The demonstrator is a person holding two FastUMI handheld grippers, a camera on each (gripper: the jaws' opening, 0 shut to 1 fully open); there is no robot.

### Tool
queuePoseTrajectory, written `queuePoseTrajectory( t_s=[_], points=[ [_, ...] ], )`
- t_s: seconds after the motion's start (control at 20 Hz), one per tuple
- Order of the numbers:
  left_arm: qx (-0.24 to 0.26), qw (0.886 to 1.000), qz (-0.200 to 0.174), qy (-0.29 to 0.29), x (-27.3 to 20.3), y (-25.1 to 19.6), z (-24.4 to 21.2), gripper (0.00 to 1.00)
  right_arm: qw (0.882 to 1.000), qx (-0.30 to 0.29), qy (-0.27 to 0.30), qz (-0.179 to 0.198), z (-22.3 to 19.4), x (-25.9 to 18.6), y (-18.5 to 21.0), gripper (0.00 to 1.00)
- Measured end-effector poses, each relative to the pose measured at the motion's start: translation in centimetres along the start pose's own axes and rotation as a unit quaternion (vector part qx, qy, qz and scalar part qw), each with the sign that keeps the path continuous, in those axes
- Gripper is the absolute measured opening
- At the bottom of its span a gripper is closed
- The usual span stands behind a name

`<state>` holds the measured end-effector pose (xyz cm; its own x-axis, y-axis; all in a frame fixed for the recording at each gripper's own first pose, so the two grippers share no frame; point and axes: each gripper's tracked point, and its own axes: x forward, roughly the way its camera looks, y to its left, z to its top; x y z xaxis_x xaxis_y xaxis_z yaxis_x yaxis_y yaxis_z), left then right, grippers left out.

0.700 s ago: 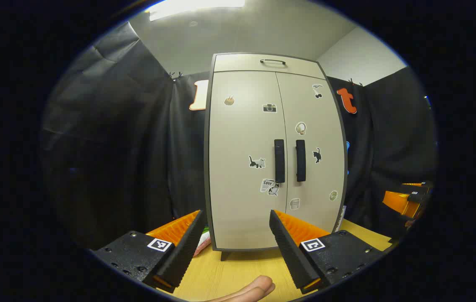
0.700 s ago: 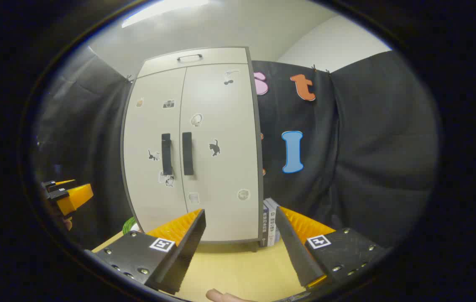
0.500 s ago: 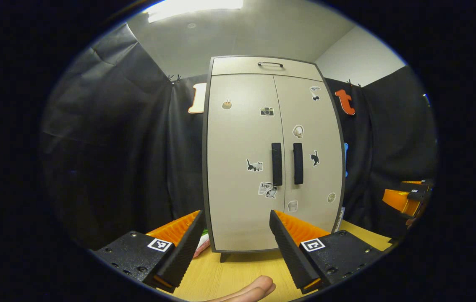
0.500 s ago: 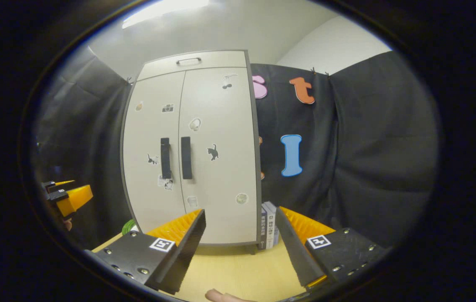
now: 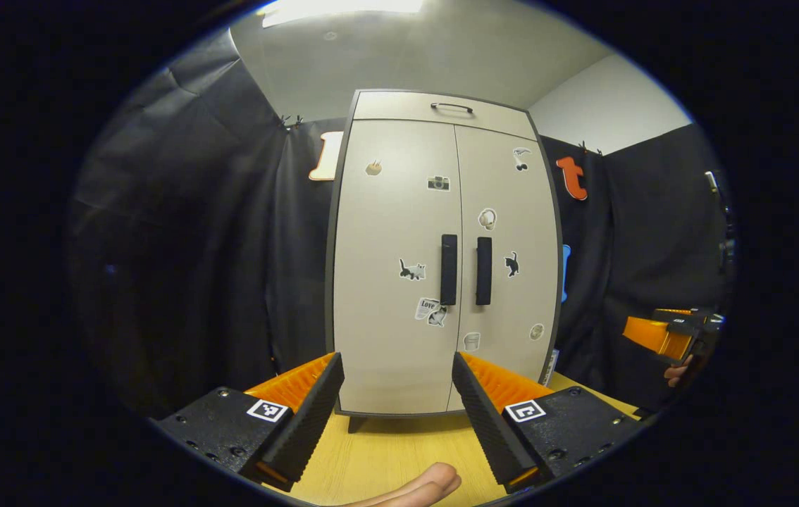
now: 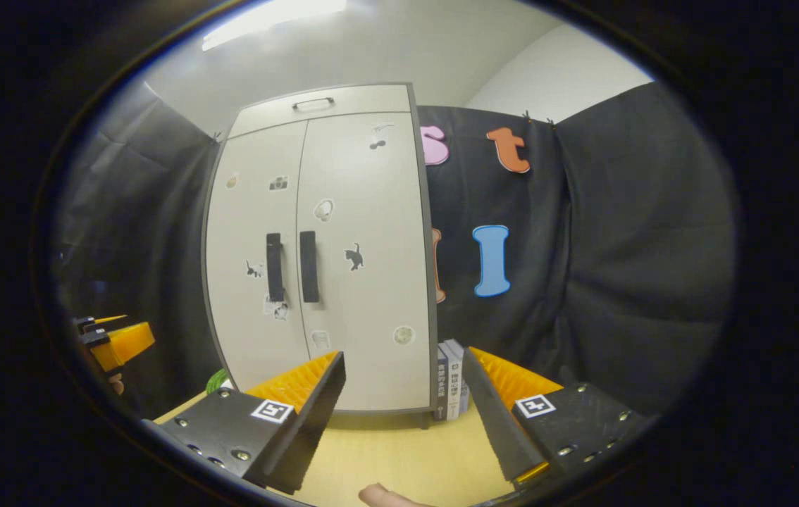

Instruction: Open the right door of the double-door shoe cabinet with the right hand, and open the left door with the left hand.

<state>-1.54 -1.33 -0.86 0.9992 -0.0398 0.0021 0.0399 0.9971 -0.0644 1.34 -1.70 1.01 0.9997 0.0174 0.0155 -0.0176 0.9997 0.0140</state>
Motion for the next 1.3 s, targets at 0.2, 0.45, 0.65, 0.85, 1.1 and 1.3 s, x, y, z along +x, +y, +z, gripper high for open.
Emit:
queuePoseTrajectory(
  t_s=[0.2, 0.45, 0.65, 0.85, 1.1, 1.3],
  points=[
    [-0.008, 1.000, 0.003, -0.004, -0.7, 1.1, -0.6, 0.96, 1.000, -0.006, -0.004, 0.003, 1.1, 2.6, 0.3, 0.99],
    [-0.014, 1.000, 0.010, 0.011, -0.6, 2.9, -2.8, 0.96, 0.999, -0.013, -0.017, 0.044, 3.3, 7.7, 3.8, 0.98],
    [-0.025, 0.999, 0.027, 0.021, 0.1, 5.4, -4.3, 0.96, 0.996, -0.012, -0.025, 0.085, 4.6, 13.2, 9.6, 0.98],
    [-0.016, 0.998, 0.044, 0.045, 0.8, 7.8, -6.0, 0.96, 0.993, -0.041, -0.009, 0.113, 4.3, 17.5, 16.0, 0.99],
    [-0.009, 0.998, 0.040, 0.045, 0.7, 9.2, -6.7, 0.96, 0.996, -0.061, 0.002, 0.063, 3.7, 21.6, 18.6, 0.98],
    [-0.005, 0.999, 0.036, 0.040, 0.7, 9.8, -6.8, 0.96, 0.999, -0.011, 0.005, 0.035, 4.2, 24.1, 18.6, 0.98]
  ],
)
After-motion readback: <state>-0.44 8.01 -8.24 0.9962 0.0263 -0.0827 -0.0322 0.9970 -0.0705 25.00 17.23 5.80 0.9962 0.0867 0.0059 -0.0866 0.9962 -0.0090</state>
